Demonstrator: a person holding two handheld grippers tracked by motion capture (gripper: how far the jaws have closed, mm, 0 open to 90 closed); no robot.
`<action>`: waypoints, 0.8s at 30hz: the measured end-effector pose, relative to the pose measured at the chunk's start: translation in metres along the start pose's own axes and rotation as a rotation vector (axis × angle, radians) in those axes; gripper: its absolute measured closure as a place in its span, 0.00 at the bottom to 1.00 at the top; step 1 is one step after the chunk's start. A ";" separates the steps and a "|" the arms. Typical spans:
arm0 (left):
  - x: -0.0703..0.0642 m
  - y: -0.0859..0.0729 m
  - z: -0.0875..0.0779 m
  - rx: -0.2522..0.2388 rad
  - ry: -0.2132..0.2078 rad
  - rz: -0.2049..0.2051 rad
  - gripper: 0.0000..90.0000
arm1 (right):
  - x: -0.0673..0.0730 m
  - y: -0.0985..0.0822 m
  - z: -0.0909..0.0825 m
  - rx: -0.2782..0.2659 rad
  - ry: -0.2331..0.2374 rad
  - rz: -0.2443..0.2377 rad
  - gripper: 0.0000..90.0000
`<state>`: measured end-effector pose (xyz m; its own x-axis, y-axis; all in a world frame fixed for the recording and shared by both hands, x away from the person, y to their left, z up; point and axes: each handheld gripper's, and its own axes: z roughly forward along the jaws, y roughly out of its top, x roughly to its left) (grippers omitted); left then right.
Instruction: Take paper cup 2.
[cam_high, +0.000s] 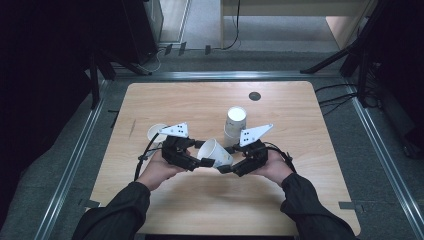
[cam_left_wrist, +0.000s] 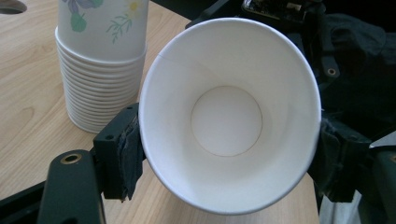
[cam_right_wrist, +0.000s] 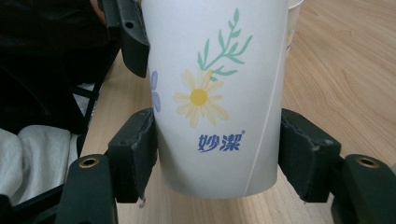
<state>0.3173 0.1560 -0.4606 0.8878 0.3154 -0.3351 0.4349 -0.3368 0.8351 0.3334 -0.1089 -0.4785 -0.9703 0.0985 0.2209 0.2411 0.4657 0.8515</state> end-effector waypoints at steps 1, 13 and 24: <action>0.000 0.000 0.000 0.000 0.001 0.001 0.26 | 0.000 0.000 0.000 0.000 -0.004 -0.005 0.37; 0.000 0.001 -0.005 -0.017 0.011 0.001 0.26 | -0.001 0.000 -0.001 0.012 -0.007 0.011 0.35; 0.002 0.005 -0.021 -0.054 0.037 -0.001 0.26 | -0.002 -0.002 -0.005 0.026 -0.014 0.019 0.34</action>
<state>0.3176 0.1740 -0.4477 0.8808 0.3483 -0.3208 0.4264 -0.2887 0.8572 0.3351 -0.1147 -0.4785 -0.9657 0.1195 0.2305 0.2593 0.4861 0.8345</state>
